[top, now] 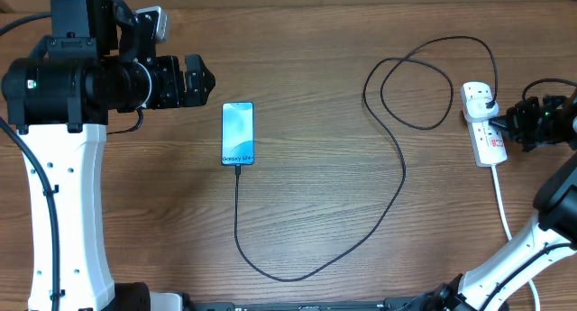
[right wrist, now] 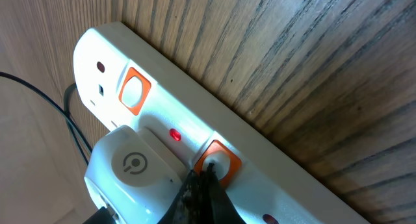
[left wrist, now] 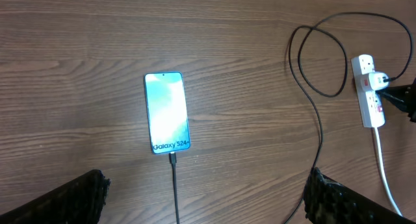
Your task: Plug charger to phone and switch on socket
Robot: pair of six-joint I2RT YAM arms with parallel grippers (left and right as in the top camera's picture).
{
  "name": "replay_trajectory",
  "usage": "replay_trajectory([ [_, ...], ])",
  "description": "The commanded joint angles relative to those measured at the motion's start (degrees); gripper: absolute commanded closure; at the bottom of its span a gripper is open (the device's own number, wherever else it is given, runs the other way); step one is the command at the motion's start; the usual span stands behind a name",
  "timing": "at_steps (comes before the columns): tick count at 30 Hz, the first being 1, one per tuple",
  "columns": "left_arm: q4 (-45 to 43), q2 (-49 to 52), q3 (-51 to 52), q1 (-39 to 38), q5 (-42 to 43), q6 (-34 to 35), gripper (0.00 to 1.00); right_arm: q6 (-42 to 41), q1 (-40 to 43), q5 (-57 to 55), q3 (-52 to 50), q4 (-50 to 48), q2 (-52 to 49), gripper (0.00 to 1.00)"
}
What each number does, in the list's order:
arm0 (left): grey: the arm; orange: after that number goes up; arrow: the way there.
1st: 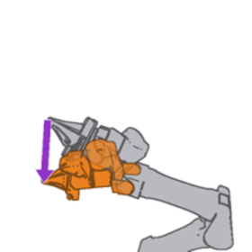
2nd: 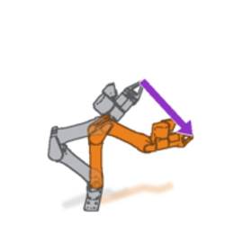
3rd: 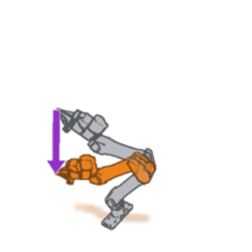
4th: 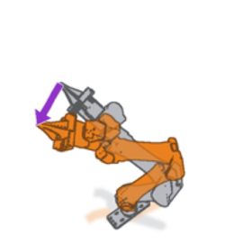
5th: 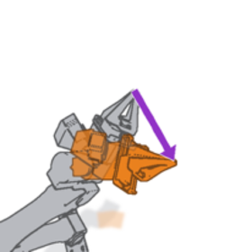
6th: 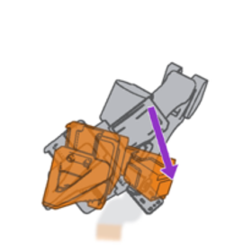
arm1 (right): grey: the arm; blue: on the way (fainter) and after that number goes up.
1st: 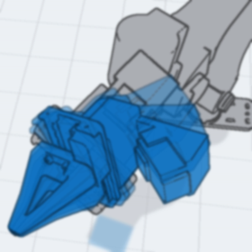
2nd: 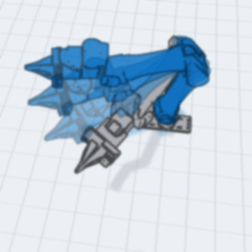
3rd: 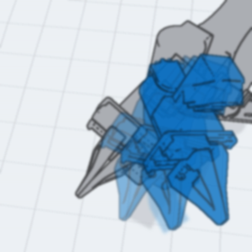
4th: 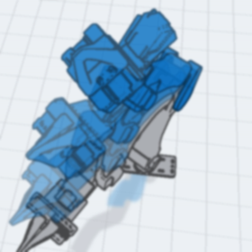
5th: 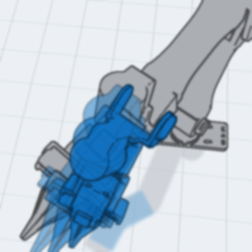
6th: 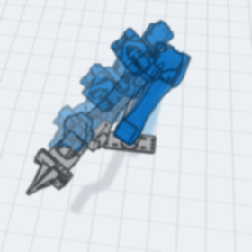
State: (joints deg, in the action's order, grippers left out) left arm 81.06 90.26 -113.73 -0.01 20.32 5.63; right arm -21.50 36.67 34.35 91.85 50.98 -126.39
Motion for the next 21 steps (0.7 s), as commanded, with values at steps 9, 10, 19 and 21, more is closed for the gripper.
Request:
replay_trajectory([
  [9,0.0,-0.6,-0.5,-0.4,-0.4,-0.3,0.01,-4.1,5.2,-1.3,1.5,0.9,3.3,0.96],
  [10,0.0,-0.6,-0.5,-0.4,-0.4,-0.3,0.01,-4.0,5.8,-1.1,1.7,1.4,4.8,0.96],
  [19,0.0,-0.6,-0.5,-0.4,-0.4,-0.3,0.00,-0.5,7.5,4.4,1.8,3.3,24.4,0.96],
  [21,0.0,-0.6,-0.5,-0.4,-0.4,-0.3,0.00,1.2,6.8,6.1,1.8,4.3,28.9,0.96],
])
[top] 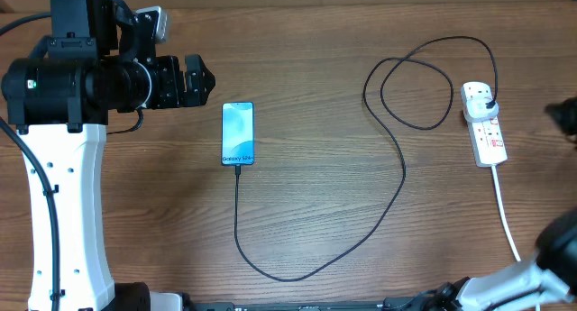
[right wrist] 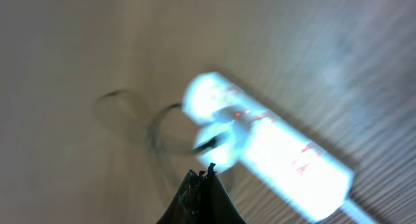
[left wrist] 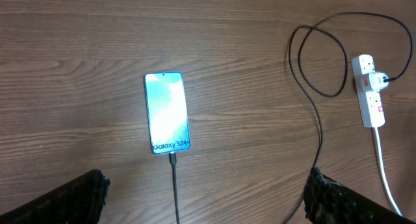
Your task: Plug charger to phone and switch on socket
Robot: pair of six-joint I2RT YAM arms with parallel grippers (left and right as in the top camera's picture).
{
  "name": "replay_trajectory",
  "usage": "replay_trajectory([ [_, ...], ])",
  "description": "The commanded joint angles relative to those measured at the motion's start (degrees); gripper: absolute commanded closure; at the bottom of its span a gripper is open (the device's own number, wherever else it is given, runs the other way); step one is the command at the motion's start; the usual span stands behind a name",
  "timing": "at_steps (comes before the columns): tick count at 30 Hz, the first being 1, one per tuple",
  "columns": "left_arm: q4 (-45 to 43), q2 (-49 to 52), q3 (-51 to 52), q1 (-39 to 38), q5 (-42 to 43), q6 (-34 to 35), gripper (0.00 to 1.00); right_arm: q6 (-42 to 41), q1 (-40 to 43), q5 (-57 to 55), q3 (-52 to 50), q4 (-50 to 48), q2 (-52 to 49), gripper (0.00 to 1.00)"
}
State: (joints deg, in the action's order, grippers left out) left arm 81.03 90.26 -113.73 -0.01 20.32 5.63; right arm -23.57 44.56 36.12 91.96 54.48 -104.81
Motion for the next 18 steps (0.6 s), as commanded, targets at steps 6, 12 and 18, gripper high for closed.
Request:
replay_trajectory([
  [6,0.0,-0.6,-0.5,-0.4,-0.4,-0.3,0.00,11.3,-7.6,5.3,1.7,5.9,23.0,0.96],
  [12,0.0,-0.6,-0.5,-0.4,-0.4,-0.3,0.00,15.3,-21.0,-5.3,1.7,13.8,37.4,0.96],
  [18,0.0,-0.6,-0.5,-0.4,-0.4,-0.3,0.00,15.4,-33.1,-18.1,1.7,23.3,46.8,0.96],
])
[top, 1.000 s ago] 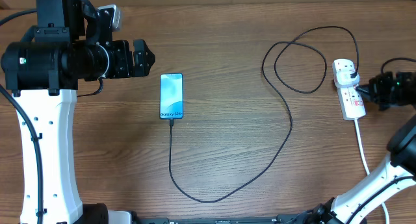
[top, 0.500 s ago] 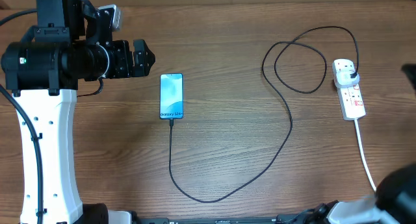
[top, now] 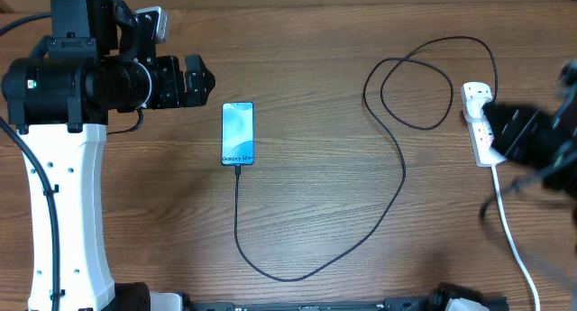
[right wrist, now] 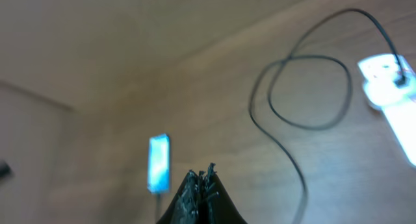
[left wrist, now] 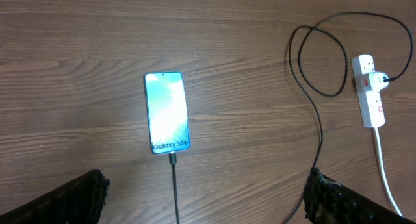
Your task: Plug charger to phone and switch on socket
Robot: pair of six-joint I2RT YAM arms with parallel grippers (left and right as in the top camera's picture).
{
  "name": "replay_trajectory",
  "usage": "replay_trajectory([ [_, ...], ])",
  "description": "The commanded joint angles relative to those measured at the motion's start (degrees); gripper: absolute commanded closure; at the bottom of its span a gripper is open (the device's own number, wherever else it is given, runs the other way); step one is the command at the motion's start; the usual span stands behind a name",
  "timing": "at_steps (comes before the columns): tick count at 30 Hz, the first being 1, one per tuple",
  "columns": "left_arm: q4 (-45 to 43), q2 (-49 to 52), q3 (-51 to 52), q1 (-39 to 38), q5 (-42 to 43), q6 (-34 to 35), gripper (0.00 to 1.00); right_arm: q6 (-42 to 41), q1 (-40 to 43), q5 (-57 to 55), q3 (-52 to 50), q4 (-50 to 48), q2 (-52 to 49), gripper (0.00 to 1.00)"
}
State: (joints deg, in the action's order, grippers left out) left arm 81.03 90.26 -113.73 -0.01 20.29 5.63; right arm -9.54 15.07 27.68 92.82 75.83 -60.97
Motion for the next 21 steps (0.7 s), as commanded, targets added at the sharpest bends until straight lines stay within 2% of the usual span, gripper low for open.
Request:
replay_trajectory([
  [1,0.0,-0.6,-0.5,-0.4,-0.4,-0.3,0.00,1.3,-5.2,-10.8,0.8,4.0,4.3,0.96],
  [4,0.0,-0.6,-0.5,-0.4,-0.4,-0.3,0.01,1.3,-7.8,-12.2,0.8,9.5,7.3,0.94],
  [7,0.0,-0.6,-0.5,-0.4,-0.4,-0.3,0.00,0.4,-8.0,-12.2,0.8,15.6,8.8,0.57],
  [8,0.0,-0.6,-0.5,-0.4,-0.4,-0.3,0.01,-0.1,-8.0,-12.2,0.8,18.3,8.9,0.51],
  [9,0.0,-0.6,-0.5,-0.4,-0.4,-0.3,0.00,-1.1,-8.0,-12.2,0.8,20.8,8.9,0.05],
  [10,0.0,-0.6,-0.5,-0.4,-0.4,-0.3,0.01,-1.7,-8.0,-13.0,0.4,21.1,8.9,0.00],
  [21,0.0,-0.6,-0.5,-0.4,-0.4,-0.3,0.00,-1.7,-8.0,-16.7,0.2,21.2,8.8,0.00],
])
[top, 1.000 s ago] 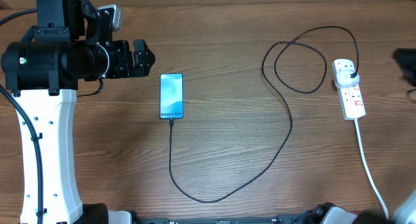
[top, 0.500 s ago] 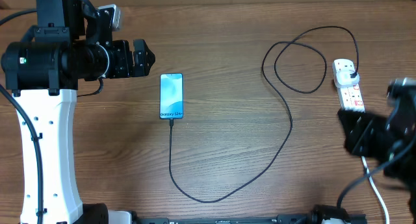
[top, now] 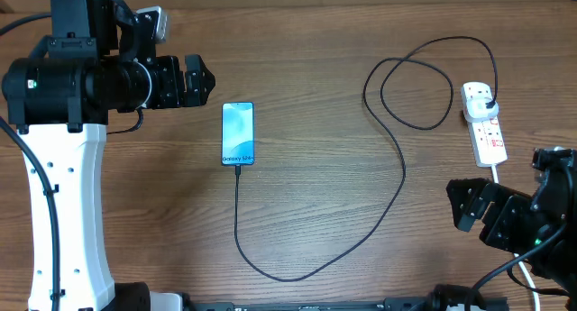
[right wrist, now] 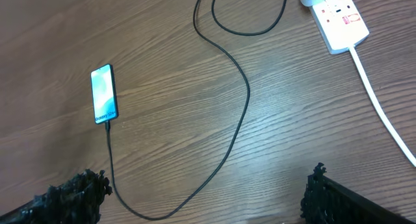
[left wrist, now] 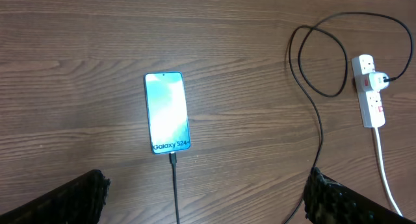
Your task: Plug charger to phone and switch on socket
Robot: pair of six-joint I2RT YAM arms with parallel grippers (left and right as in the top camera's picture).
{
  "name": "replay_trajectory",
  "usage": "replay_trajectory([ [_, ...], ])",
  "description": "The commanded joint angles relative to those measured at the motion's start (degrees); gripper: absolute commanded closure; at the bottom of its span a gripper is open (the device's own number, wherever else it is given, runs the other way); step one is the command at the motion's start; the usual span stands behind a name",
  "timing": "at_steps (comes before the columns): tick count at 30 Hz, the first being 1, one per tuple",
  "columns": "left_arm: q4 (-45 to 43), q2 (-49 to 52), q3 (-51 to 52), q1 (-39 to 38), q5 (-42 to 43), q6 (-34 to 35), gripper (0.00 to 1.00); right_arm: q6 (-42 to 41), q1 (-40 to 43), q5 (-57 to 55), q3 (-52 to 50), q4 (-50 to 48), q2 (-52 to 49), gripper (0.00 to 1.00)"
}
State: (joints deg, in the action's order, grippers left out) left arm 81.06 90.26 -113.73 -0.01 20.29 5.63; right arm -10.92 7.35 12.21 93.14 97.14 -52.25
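Observation:
The phone (top: 238,133) lies face up with its screen lit, at the table's left of centre. A black charger cable (top: 402,171) is plugged into its lower end, loops across the wood and runs to the charger plug in the white socket strip (top: 484,123) at the right. My left gripper (top: 206,82) hangs open above and left of the phone (left wrist: 167,112). My right gripper (top: 475,214) stands open at the front right, well clear of the strip (right wrist: 335,10). Both wrist views show wide-apart fingers with nothing between them.
The strip's white lead (top: 505,212) runs from the strip toward the front right edge, passing beside my right arm. The cable's loops (left wrist: 320,58) lie between the phone and the strip. Bare wooden tabletop (top: 325,95) fills the middle.
My right gripper was shut and blurred near the socket strip; now it is open, at the front right of the table, looking down on phone, cable and strip. The left arm has not moved.
My shut right fingertips were on an orange switch of the strip, beside the charger plug, with a red light on. Then they were off the strip and farther from it at each moment, and now stand open. The phone stayed plugged in, its screen lit.

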Motion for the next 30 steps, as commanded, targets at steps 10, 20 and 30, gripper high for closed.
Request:
replay_trajectory([
  [10,0.0,-0.6,-0.5,-0.4,-0.4,-0.3,0.00,0.8,-0.3,-2.8,-0.1,-2.0,0.1,0.00],
  [20,0.0,-0.6,-0.5,-0.4,-0.4,-0.3,0.00,2.7,-2.1,-6.3,-3.8,-12.7,3.3,0.00],
  [30,0.0,-0.6,-0.5,-0.4,-0.4,-0.3,0.01,5.0,-9.8,-7.9,-28.8,-39.0,18.8,0.00],
])
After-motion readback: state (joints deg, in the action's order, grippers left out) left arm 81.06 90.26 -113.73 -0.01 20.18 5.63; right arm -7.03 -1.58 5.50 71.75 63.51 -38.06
